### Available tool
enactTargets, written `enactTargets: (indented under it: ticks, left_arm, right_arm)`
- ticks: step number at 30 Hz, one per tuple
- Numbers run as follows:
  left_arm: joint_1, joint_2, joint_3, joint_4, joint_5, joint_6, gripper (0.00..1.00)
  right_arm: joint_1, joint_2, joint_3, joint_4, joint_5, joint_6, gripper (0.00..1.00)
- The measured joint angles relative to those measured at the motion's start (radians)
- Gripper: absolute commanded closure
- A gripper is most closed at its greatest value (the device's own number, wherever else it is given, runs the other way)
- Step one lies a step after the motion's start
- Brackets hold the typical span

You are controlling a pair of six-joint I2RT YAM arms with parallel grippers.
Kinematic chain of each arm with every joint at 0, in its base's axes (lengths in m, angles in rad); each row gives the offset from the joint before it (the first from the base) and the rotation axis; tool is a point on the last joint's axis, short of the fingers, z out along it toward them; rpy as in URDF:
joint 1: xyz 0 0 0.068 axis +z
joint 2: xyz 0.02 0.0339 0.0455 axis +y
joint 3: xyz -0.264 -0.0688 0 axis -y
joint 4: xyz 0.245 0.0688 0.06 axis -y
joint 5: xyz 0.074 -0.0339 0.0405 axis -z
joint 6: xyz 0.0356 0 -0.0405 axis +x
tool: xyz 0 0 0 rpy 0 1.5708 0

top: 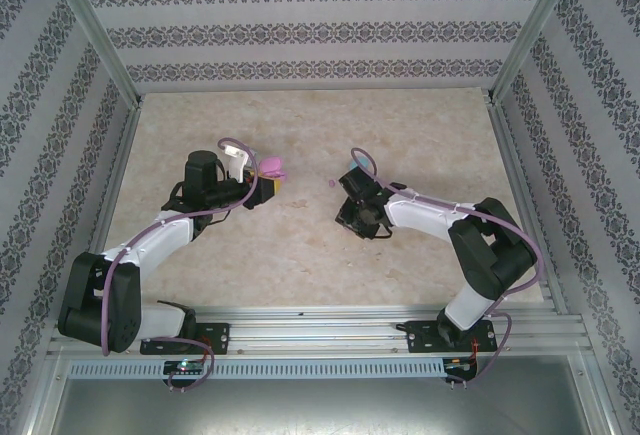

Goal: Insert the wireless bluetooth earbuds into the charging case

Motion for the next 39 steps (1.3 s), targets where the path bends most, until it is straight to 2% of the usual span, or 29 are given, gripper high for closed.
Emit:
enactTargets:
  ticks: [7, 14, 27, 39]
  left_arm:
    - [0.0, 0.0, 0.0, 0.0, 0.0, 0.003, 0.81]
    - [0.0, -0.016, 0.0, -0.015, 0.0, 0.011, 0.81]
    - [0.0, -0.025, 0.0, -0.029, 0.0, 0.018, 0.81]
    - [0.0, -0.025, 0.0, -0.039, 0.0, 0.021, 0.81]
  right_arm:
    - [0.064, 0.019, 0.019, 0.003, -0.005, 0.001, 0.64]
    - [0.08, 0.068, 0.023, 0.01, -0.016, 0.003, 0.64]
    - [-0.002, 0.068, 0.023, -0.006, -0.011, -0.02, 0.65]
    - [-0.039, 0.081, 0.083, -0.029, -0.011, -0.072, 0.64]
